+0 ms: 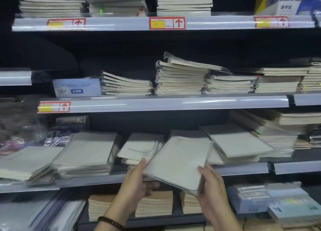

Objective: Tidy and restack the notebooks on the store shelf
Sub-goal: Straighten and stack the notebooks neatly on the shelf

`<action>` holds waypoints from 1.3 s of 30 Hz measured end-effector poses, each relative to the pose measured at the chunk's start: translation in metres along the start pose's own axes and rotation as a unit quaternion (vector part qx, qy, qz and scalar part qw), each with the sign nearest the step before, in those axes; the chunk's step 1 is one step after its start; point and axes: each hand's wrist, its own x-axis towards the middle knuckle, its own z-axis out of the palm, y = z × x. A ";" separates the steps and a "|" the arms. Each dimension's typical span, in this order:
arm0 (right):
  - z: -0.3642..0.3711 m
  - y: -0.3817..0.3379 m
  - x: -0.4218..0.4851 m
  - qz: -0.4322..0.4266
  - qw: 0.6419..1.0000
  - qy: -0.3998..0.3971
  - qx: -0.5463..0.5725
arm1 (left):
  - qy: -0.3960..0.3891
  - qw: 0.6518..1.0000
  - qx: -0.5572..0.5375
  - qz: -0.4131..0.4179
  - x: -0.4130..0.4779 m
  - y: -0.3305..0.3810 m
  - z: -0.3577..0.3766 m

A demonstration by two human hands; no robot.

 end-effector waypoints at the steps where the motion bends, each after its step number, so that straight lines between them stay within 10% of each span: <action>1: 0.000 -0.001 -0.001 0.008 1.000 -0.016 -0.003 | -0.005 1.000 -0.024 -0.003 -0.003 0.000 0.001; 10: 0.027 0.020 -0.022 0.038 0.991 -0.121 0.053 | 0.069 0.977 -0.158 0.122 -0.020 -0.001 -0.021; 17: 0.073 0.048 -0.033 0.060 0.967 -0.224 -0.105 | 0.119 0.962 -0.171 0.179 -0.009 0.014 -0.087; 28: 0.206 0.100 -0.001 0.054 0.945 -0.263 -0.185 | 0.307 0.870 0.218 0.320 0.028 0.076 -0.205; 33: 0.236 0.127 0.009 0.083 0.918 -0.257 -0.291 | 0.363 0.799 0.403 0.260 0.071 0.066 -0.240; 39: 0.222 0.131 0.009 0.075 0.908 -0.241 -0.333 | 0.405 0.796 0.404 0.200 0.070 0.056 -0.231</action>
